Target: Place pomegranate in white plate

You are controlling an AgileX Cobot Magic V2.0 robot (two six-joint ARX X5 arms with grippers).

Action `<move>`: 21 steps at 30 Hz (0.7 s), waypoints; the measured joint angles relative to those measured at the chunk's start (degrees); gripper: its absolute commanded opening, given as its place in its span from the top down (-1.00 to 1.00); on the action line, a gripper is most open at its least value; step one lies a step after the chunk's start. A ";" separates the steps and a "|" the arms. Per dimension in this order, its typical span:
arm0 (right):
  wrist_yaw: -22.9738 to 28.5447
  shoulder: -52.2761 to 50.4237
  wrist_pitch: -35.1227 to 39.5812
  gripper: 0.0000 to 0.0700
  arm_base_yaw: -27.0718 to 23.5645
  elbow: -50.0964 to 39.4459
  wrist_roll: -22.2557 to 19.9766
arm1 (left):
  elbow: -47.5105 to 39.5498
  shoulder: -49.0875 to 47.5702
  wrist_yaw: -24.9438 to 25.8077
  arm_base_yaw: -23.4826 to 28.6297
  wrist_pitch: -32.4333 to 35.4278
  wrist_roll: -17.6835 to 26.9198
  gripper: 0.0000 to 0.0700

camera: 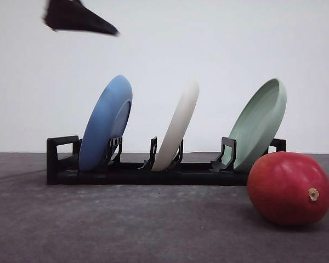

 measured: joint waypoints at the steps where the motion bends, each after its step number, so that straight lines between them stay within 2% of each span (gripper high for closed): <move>1: -0.02 0.00 0.00 -1.00 0.08 0.00 0.18 | 1.91 2.06 -2.37 -1.76 -0.43 -0.26 -0.83; 8: 0.00 0.00 -0.02 -1.00 0.41 0.00 1.01 | 18.50 17.03 -17.59 -9.73 -8.27 0.58 -0.82; 14: 0.00 0.00 -0.09 -1.00 0.41 0.00 1.13 | 30.31 29.09 -28.18 -12.28 -13.69 3.81 -0.82; 16: 0.00 0.00 -0.11 -1.00 0.41 0.00 1.51 | 32.84 31.95 -30.19 -12.49 -14.60 4.36 -0.82; 21: 0.00 0.00 -0.22 -1.00 0.41 0.00 2.04 | 35.16 36.04 -30.43 -12.51 -14.89 4.77 -0.77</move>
